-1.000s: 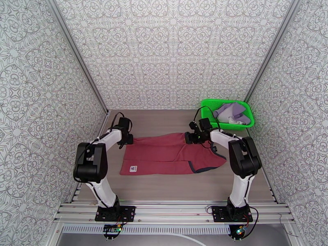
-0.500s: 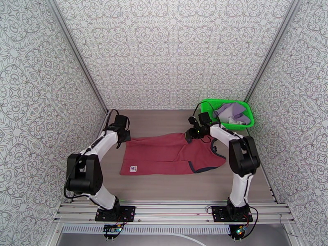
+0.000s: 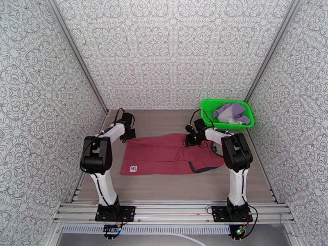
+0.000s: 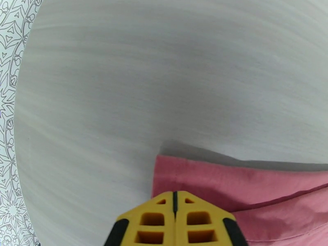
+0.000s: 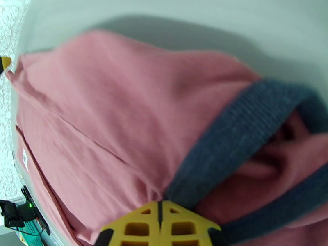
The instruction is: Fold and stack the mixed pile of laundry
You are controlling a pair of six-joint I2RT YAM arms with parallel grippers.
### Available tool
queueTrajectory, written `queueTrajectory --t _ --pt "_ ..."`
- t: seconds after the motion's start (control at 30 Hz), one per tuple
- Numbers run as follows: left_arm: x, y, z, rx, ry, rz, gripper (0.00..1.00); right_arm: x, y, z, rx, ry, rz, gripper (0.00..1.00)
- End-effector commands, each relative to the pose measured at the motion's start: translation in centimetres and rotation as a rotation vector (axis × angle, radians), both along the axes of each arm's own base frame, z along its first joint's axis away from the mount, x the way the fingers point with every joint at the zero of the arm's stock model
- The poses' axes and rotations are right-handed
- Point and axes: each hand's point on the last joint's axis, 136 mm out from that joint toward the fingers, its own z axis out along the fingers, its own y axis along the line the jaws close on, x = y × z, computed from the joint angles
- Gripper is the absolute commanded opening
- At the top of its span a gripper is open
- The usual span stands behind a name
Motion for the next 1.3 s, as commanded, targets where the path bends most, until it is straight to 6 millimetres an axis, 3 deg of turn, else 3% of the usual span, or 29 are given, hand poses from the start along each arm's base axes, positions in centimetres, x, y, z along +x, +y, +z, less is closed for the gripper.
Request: queueTrajectory --t 0.0,0.27,0.5,0.67,0.83,1.0,1.13,1.27 --pt "-0.1 -0.3 1.4 -0.011 -0.019 -0.023 0.00 -1.7 -0.4 1.1 -0.012 -0.008 0.010 0.01" --pt "-4.2 -1.1 -2.3 0.019 0.077 -0.017 0.00 -2.7 -2.4 1.7 -0.113 -0.029 0.003 0.02" --pt "-7.3 -1.5 -1.3 0.136 0.078 0.026 0.00 -1.8 -2.3 2.9 -0.121 -0.057 0.004 0.02" --pt "-7.9 0.3 -1.2 0.233 0.101 0.085 0.00 -1.7 -2.1 3.7 -0.101 -0.057 -0.010 0.03" --pt "-7.6 2.2 -0.5 0.293 0.098 0.140 0.00 -2.1 -2.3 6.3 -0.091 -0.091 -0.029 0.06" --pt "-6.0 1.8 -0.2 0.248 0.088 0.136 0.00 -1.7 -1.4 8.1 -0.025 -0.134 -0.076 0.12" --pt "-5.0 -0.3 -2.1 0.146 0.110 0.112 0.00 -0.3 0.2 6.7 0.037 -0.106 -0.115 0.16" --pt "-5.6 -1.4 -4.5 0.094 0.164 0.127 0.00 0.7 0.4 2.3 0.008 -0.020 -0.193 0.15"
